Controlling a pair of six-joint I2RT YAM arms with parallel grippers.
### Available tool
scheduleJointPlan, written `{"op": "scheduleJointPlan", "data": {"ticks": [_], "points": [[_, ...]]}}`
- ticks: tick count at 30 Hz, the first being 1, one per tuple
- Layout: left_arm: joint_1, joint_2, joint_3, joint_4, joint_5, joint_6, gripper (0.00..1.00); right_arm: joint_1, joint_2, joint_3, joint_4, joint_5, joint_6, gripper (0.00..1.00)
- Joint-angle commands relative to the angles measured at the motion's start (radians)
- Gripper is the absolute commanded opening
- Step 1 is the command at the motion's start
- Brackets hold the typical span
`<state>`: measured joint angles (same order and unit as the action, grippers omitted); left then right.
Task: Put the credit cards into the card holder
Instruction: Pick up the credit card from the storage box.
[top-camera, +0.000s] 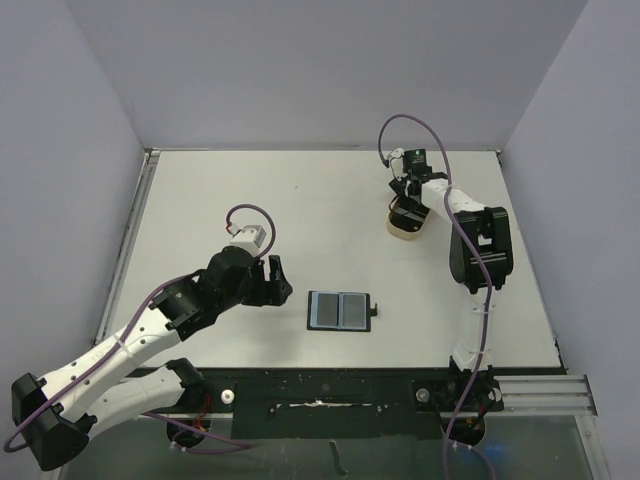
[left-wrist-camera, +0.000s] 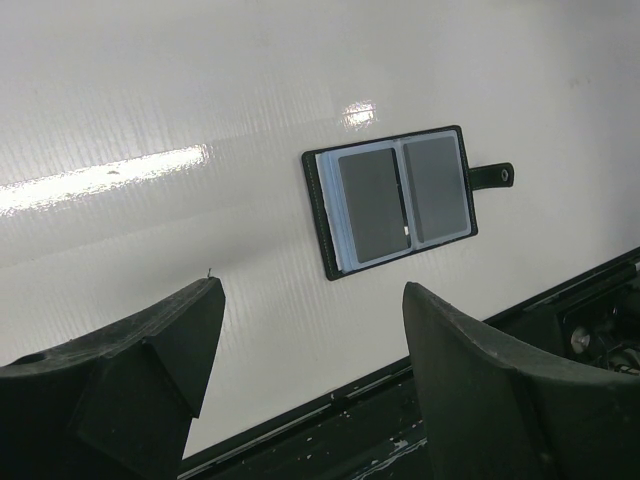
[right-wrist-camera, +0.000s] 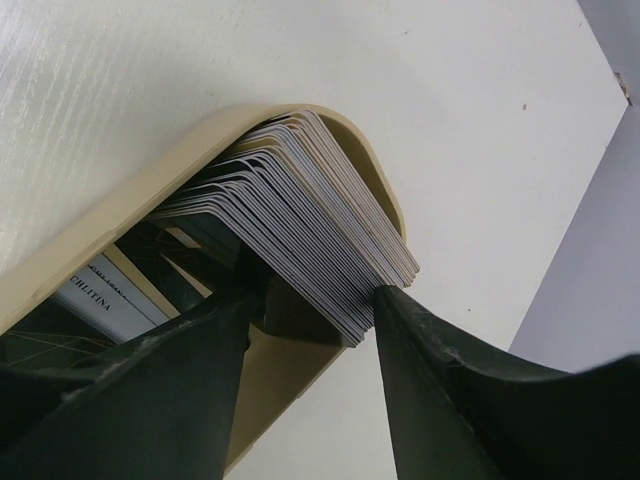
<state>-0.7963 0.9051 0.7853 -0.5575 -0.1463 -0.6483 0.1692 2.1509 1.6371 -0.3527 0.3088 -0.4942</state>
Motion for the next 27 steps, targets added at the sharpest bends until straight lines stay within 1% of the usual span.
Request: {"op": "scheduleJointPlan", "data": {"ticks": [1,6,7,11,14,17,27], "points": [[0.006,-0.002,0.031,0.018,-0.012,0.012,0.70,-0.011,-0.012,0.027,0.056,0.040,-0.011,0.48],[0.006,-0.002,0.031,0.018,-0.013,0.012,0.70,-0.010,-0.036,0.015,0.078,0.044,-0.013,0.30],[0.006,-0.002,0.031,0.018,-0.014,0.012,0.70,-0.011,-0.037,0.016,0.078,0.048,-0.013,0.28],[0.006,-0.003,0.029,0.018,-0.013,0.010,0.71,-0.010,-0.048,0.021,0.082,0.070,-0.016,0.25],[0.006,-0.005,0.028,0.018,-0.012,0.010,0.70,-0.010,-0.058,0.024,0.089,0.072,-0.018,0.20],[0.006,-0.009,0.026,0.020,-0.012,0.008,0.70,-0.008,-0.062,0.037,0.079,0.076,-0.016,0.18],[0.006,0.002,0.023,0.025,-0.004,0.007,0.70,-0.002,-0.085,0.050,0.057,0.074,-0.004,0.15]]}}
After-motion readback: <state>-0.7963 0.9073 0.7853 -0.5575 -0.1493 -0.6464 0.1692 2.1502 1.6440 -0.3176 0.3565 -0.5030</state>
